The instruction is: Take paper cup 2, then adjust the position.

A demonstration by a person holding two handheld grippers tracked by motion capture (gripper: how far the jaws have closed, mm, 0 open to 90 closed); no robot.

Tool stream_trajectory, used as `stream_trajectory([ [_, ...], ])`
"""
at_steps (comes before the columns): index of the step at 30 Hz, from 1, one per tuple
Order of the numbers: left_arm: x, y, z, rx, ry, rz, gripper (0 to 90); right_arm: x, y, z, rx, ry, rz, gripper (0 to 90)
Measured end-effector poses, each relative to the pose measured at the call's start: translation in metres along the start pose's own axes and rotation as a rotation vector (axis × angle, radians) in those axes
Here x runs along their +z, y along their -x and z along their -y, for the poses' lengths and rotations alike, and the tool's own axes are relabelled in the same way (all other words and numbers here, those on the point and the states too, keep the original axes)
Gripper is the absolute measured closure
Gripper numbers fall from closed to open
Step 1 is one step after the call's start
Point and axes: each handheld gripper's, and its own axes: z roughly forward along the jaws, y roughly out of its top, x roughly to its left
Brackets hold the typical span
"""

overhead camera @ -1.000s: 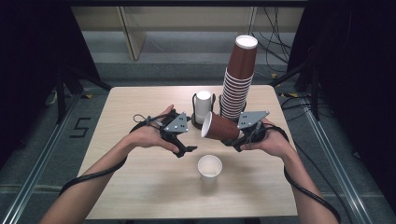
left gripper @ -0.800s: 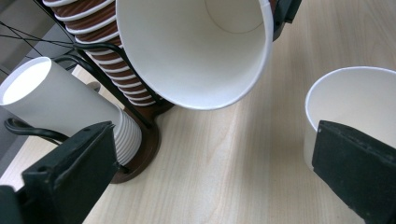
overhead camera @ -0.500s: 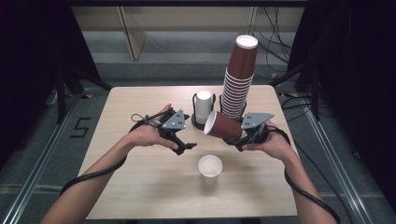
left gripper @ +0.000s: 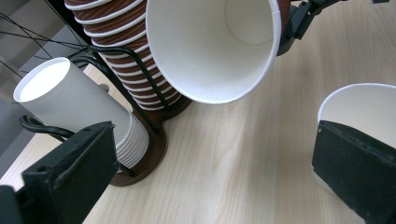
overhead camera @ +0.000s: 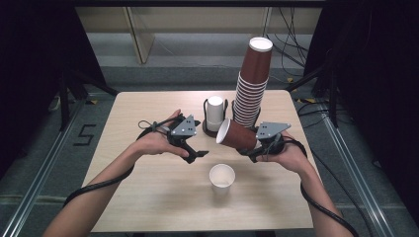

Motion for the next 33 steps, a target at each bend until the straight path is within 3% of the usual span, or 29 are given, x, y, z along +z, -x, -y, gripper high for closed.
stream_trajectory([
  [12, 0.005, -0.002, -0.005, -0.013, 0.022, 0.005, 0.0, -0.002, 0.000, 0.005, 0.014, 0.012, 0.034, 21.9],
  [17, 0.005, -0.002, -0.009, -0.036, 0.033, 0.022, 0.0, -0.003, -0.001, 0.007, 0.028, 0.025, 0.039, 21.9],
  [20, 0.006, -0.003, -0.011, -0.055, 0.053, 0.029, 0.0, -0.003, -0.001, 0.008, 0.010, 0.036, 0.046, 21.9],
  [25, 0.009, -0.003, -0.012, -0.075, 0.068, 0.033, 0.0, 0.001, -0.005, 0.010, 0.037, 0.036, 0.032, 21.9],
  [27, 0.010, -0.003, -0.012, -0.071, 0.066, 0.036, 0.0, 0.002, -0.005, 0.010, 0.011, 0.032, 0.030, 21.9],
  [28, 0.011, -0.003, -0.012, -0.077, 0.067, 0.039, 0.0, 0.004, -0.006, 0.011, 0.028, 0.030, 0.021, 21.9],
  [29, 0.011, -0.003, -0.013, -0.076, 0.065, 0.042, 0.0, 0.005, -0.006, 0.010, 0.007, 0.033, 0.029, 21.9],
  [33, 0.017, -0.003, -0.014, -0.070, 0.053, 0.055, 0.0, 0.009, -0.008, 0.010, 0.015, 0.037, 0.015, 21.9],
])
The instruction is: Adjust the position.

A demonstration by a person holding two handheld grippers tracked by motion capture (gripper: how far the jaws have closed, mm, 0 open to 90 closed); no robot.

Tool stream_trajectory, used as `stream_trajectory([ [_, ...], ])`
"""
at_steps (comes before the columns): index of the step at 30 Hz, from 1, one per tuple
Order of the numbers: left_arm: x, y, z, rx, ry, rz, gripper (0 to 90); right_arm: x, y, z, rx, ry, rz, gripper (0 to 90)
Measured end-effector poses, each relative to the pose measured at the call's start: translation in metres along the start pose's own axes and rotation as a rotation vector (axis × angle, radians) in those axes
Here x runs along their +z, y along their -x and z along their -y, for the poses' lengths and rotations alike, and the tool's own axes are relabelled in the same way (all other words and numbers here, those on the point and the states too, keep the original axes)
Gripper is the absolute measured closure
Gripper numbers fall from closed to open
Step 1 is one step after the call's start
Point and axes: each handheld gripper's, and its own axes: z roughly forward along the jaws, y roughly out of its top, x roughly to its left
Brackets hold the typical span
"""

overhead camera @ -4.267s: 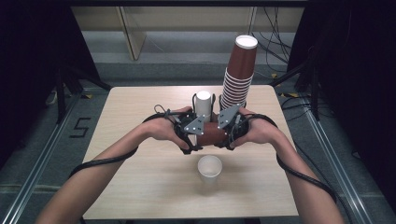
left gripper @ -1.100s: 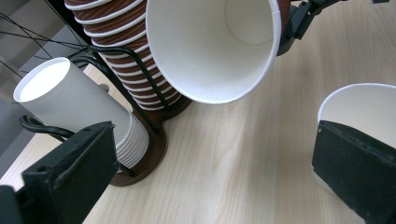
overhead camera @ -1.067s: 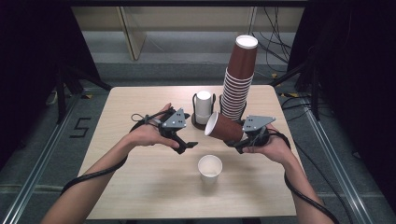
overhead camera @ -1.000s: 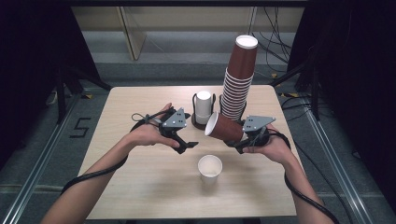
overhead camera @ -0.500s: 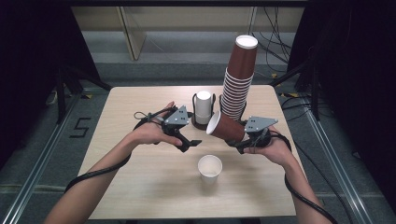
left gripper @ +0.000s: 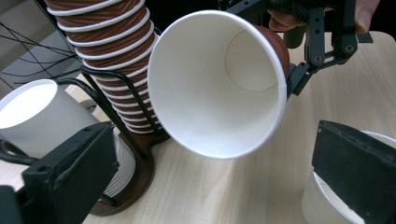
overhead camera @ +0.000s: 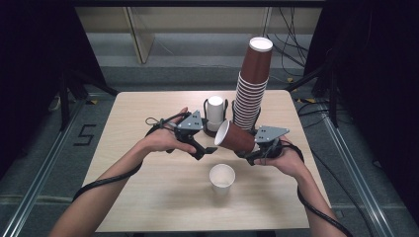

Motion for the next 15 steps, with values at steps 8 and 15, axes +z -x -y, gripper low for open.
stream_trajectory([
  [8, 0.008, -0.001, -0.006, 0.008, -0.009, 0.026, 0.0, 0.004, -0.003, -0.007, -0.021, -0.012, -0.019, 21.9],
  [15, 0.013, -0.005, -0.012, 0.009, -0.015, 0.030, 0.0, 0.007, -0.005, -0.012, -0.039, -0.003, -0.039, 21.9],
])
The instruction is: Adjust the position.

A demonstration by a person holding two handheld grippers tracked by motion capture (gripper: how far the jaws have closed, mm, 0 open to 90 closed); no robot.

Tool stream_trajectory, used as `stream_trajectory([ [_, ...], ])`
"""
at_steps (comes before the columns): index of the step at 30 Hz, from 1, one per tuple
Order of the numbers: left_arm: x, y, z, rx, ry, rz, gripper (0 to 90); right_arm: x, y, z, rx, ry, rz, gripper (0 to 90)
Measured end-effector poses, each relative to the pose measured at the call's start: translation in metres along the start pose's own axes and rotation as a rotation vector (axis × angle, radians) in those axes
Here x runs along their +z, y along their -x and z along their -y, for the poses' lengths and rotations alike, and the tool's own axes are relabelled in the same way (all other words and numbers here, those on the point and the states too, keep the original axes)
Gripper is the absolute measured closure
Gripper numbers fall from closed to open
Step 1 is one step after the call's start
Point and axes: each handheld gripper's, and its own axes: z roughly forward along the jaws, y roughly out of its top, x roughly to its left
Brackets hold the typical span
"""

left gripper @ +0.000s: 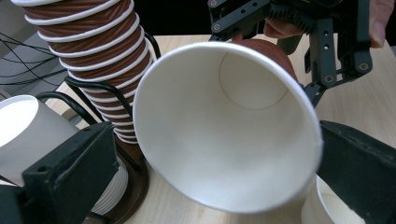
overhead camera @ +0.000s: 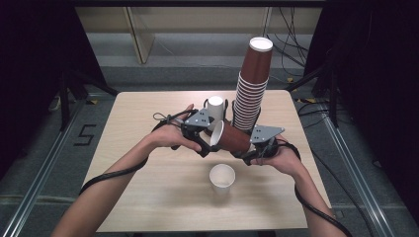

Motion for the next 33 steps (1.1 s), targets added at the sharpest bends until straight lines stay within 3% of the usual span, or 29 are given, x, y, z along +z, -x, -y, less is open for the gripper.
stream_trajectory([
  [9, 0.005, 0.000, 0.001, -0.005, -0.004, 0.020, 0.0, 0.003, -0.002, -0.002, -0.027, 0.006, -0.006, 22.0],
  [11, 0.006, 0.000, 0.001, -0.005, -0.011, 0.031, 0.0, 0.004, -0.003, -0.002, -0.007, -0.001, -0.011, 22.0],
  [13, 0.008, 0.000, 0.001, -0.005, -0.010, 0.032, 0.0, 0.005, -0.001, -0.003, -0.041, 0.004, -0.012, 22.0],
  [19, 0.011, 0.001, 0.000, -0.007, -0.009, 0.046, 0.0, 0.006, -0.002, -0.004, -0.050, 0.005, -0.015, 22.0],
  [22, 0.012, 0.002, 0.000, -0.004, -0.013, 0.048, 0.0, 0.007, -0.004, -0.005, -0.034, -0.002, -0.030, 22.0],
  [23, 0.012, 0.001, 0.000, 0.001, -0.021, 0.046, 0.0, 0.007, -0.002, -0.006, -0.060, 0.007, -0.025, 22.0],
  [24, 0.012, 0.002, -0.001, 0.002, -0.023, 0.046, 0.0, 0.007, -0.004, -0.006, -0.038, 0.001, -0.024, 22.0],
  [33, 0.011, 0.001, -0.001, 0.014, -0.016, 0.053, 1.8, 0.008, -0.002, -0.007, -0.045, 0.004, -0.034, 21.9],
])
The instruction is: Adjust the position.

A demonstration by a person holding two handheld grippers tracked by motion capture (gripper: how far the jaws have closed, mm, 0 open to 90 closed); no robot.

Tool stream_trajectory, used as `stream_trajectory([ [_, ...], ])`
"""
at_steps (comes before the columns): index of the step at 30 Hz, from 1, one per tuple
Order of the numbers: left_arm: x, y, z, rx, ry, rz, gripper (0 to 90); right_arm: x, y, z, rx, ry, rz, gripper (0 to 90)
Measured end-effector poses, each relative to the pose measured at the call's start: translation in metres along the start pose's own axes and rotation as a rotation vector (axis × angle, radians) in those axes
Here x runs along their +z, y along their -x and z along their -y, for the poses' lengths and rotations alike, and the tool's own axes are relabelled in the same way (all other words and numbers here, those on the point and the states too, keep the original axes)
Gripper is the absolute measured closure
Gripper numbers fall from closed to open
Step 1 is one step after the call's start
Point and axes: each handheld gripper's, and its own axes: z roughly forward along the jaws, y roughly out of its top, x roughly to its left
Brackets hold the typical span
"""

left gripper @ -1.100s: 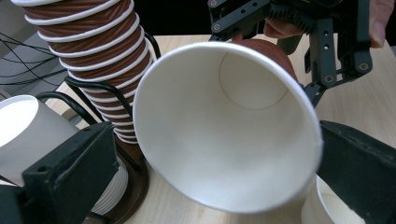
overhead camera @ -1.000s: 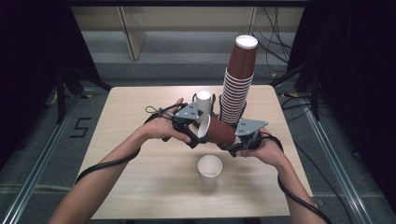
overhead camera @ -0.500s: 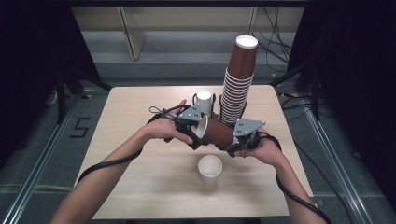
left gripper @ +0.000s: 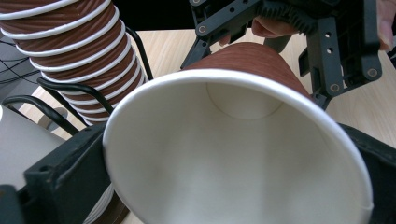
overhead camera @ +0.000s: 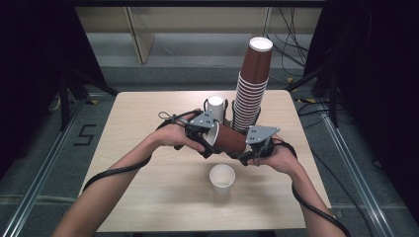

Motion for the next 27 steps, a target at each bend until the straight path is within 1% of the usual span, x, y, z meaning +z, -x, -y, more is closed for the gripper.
stream_trajectory([
  [1, -0.0010, -0.0004, 0.0001, 0.008, -0.007, 0.003, 1.8, 0.0002, 0.0001, 0.0001, -0.004, -0.004, -0.002, 21.8],
  [3, -0.0014, 0.0004, 0.0001, 0.015, 0.007, -0.003, 3.0, 0.0016, 0.0004, -0.0007, 0.003, -0.008, -0.004, 21.6],
  [5, -0.0037, 0.0005, -0.0009, 0.028, -0.007, -0.007, 3.3, 0.0020, 0.0002, -0.0013, 0.006, -0.011, -0.005, 21.6],
  [6, -0.0051, 0.0012, -0.0018, 0.038, -0.007, -0.016, 4.0, 0.0025, 0.0012, -0.0031, 0.000, -0.017, -0.005, 21.4],
  [8, -0.0058, 0.0015, -0.0021, 0.043, -0.002, -0.021, 4.3, 0.0026, 0.0016, -0.0040, -0.005, -0.022, -0.006, 21.3],
  [9, -0.0074, 0.0014, -0.0025, 0.048, 0.001, -0.026, 5.0, 0.0031, 0.0023, -0.0059, -0.011, -0.025, 0.006, 20.7],
  [11, -0.0083, 0.0014, -0.0027, 0.049, 0.000, -0.026, 6.0, 0.0039, 0.0019, -0.0068, -0.002, -0.035, 0.003, 20.5],
  [13, -0.0089, 0.0015, -0.0027, 0.052, -0.004, -0.027, 6.1, 0.0042, 0.0021, -0.0077, -0.013, -0.038, 0.013, 20.5],
  [14, -0.0090, 0.0017, -0.0026, 0.053, -0.004, -0.028, 6.2, 0.0051, 0.0011, -0.0077, 0.005, -0.043, 0.002, 20.5],
  [16, -0.0089, 0.0018, -0.0026, 0.055, -0.001, -0.030, 6.3, 0.0051, 0.0008, -0.0078, 0.002, -0.048, 0.006, 20.4],
  [17, -0.0098, 0.0019, -0.0030, 0.056, -0.005, -0.028, 6.6, 0.0068, 0.0018, -0.0082, -0.011, -0.044, 0.007, 19.5],
  [18, -0.0100, 0.0020, -0.0031, 0.057, -0.004, -0.029, 6.7, 0.0073, 0.0006, -0.0079, 0.001, -0.050, 0.004, 18.8],
  [23, -0.0095, 0.0031, -0.0037, 0.064, -0.003, -0.026, 7.9, 0.0076, 0.0011, -0.0084, -0.006, -0.063, 0.013, 16.8],
  [24, -0.0096, 0.0030, -0.0044, 0.068, -0.003, -0.028, 7.9, 0.0076, 0.0004, -0.0091, 0.004, -0.064, 0.008, 16.5],
  [25, -0.0095, 0.0030, -0.0047, 0.067, -0.002, -0.029, 8.0, 0.0073, 0.0006, -0.0093, -0.002, -0.065, 0.014, 16.5],
  [27, -0.0095, 0.0030, -0.0049, 0.071, -0.004, -0.030, 8.3, 0.0070, 0.0007, -0.0091, 0.010, -0.067, 0.012, 16.1],
])
